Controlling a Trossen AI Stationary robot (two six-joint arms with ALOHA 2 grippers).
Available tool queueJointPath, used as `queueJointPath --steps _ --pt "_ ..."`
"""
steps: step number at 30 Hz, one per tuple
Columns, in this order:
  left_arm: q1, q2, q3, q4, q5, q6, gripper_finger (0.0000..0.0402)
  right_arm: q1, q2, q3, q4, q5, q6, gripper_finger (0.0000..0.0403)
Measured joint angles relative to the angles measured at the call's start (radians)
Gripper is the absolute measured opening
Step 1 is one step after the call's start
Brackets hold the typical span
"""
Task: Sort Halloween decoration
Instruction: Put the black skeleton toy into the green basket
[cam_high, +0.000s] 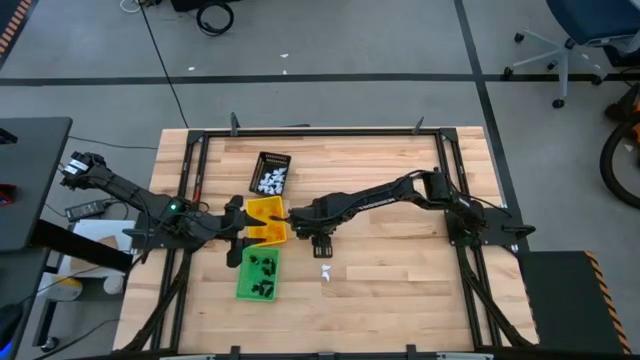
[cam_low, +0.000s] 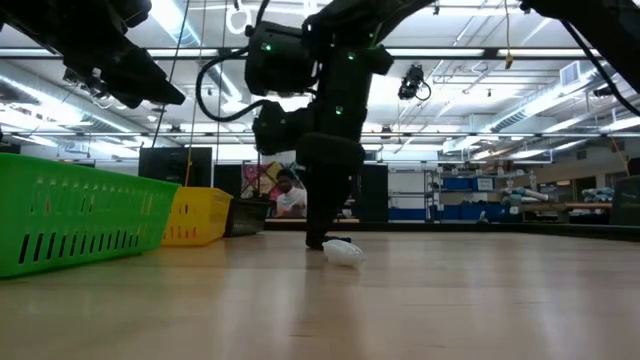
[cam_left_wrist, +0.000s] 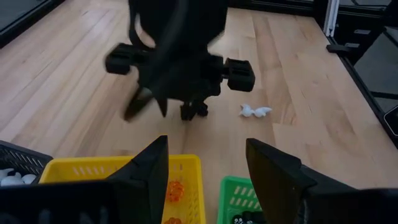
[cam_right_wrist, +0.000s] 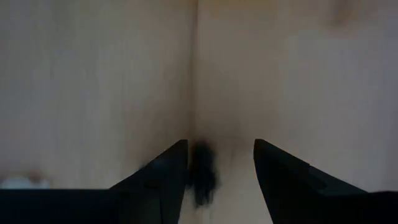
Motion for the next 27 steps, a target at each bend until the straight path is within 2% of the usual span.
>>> queueJointPath --steps 4,10,13,22,27 --pt "0.0 0.0 0.0 0.001 0.0 0.0 0.0189 0.0 -0.005 -0.053 0.037 -0.022 0.026 0.0188" --pt "0.0 0.0 0.0 0.006 0.0 0.001 0.0189 0.003 -0.005 -0.055 0.029 -0.01 0.037 0.0176" --pt "0.0 0.0 0.0 0.006 0.0 0.0 0.0189 0.008 -0.005 -0.051 0.026 0.011 0.02 0.0151" --pt "0.0 0.0 0.0 0.006 0.0 0.0 0.0189 0.014 -0.005 -0.051 0.03 0.016 0.005 0.0043" --pt "0.0 0.0 0.0 0.006 0.0 0.0 0.0189 0.014 -0.004 -0.044 0.027 0.019 0.004 0.0028"
